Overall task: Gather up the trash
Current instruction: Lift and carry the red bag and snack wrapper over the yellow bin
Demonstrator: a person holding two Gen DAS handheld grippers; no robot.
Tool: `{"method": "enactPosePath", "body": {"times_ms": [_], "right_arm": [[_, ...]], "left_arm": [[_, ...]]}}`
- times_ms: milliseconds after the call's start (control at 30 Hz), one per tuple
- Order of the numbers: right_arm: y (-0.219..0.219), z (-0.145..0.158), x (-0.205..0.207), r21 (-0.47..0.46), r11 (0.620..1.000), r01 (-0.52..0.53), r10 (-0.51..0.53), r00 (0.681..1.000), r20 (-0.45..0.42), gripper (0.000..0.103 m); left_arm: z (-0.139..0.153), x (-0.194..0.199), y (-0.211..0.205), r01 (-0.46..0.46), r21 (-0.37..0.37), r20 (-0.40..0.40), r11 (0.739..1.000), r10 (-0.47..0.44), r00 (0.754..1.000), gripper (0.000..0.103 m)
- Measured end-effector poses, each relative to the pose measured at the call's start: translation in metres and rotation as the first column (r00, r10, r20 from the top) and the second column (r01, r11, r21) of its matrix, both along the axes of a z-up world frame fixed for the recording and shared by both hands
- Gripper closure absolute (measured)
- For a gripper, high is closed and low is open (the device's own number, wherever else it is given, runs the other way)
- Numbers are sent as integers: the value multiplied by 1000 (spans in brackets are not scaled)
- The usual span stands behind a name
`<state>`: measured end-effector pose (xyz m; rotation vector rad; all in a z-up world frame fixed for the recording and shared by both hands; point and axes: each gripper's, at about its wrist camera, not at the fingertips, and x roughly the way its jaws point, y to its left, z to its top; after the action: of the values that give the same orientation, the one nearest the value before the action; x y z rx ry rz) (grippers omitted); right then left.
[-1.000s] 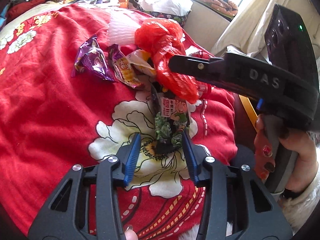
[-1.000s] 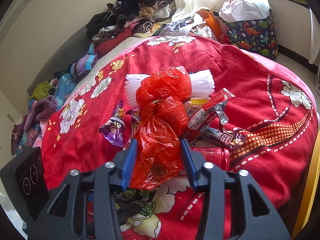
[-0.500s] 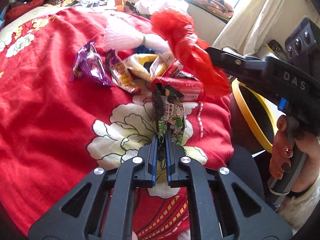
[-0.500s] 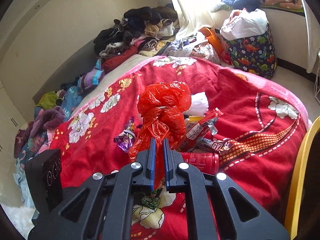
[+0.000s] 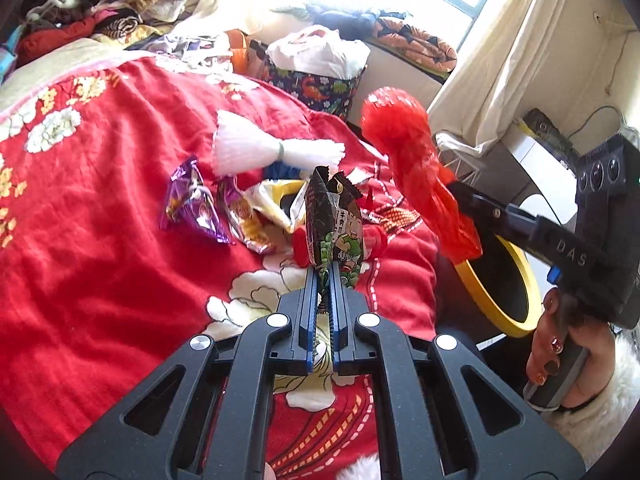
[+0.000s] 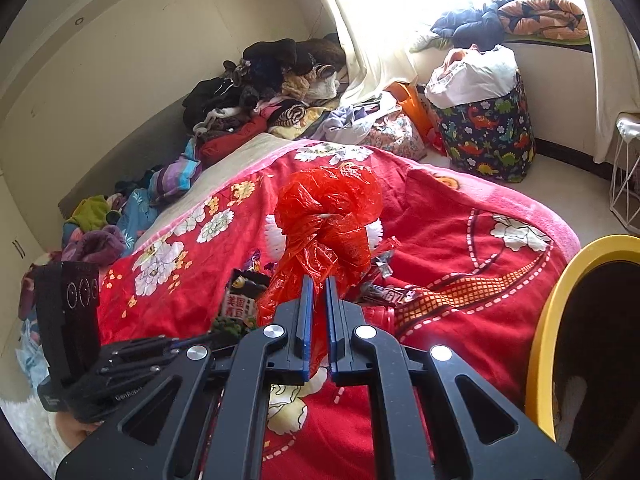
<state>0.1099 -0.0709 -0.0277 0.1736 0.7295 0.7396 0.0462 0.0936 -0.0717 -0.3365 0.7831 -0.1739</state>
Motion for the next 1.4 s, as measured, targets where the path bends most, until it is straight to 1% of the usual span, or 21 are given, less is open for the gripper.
{"method": "enactPosePath", "body": {"times_ms": [300,500,733,1100,1400], "right_arm": [[-19,8,-6,10,999,32,-32,999,16,97],[-30,14,-11,0,999,49,-49,998,47,97],[-44,20,-14,9,997,77,-77,995,69,97],[-73,28,-17,29,992,126,-128,988,88,97],[-96,32,-20,47,984,173,-177,980,94,97]], "left_arm": [[14,6,-6,-7,4,22,1000,7,1000,101],[25,10,-19,12,25,46,1000,-13,999,101],[35,15,-33,27,38,63,999,-30,998,101],[51,24,-61,71,69,100,995,-78,992,101],[59,29,-81,95,78,124,992,-105,987,101]]}}
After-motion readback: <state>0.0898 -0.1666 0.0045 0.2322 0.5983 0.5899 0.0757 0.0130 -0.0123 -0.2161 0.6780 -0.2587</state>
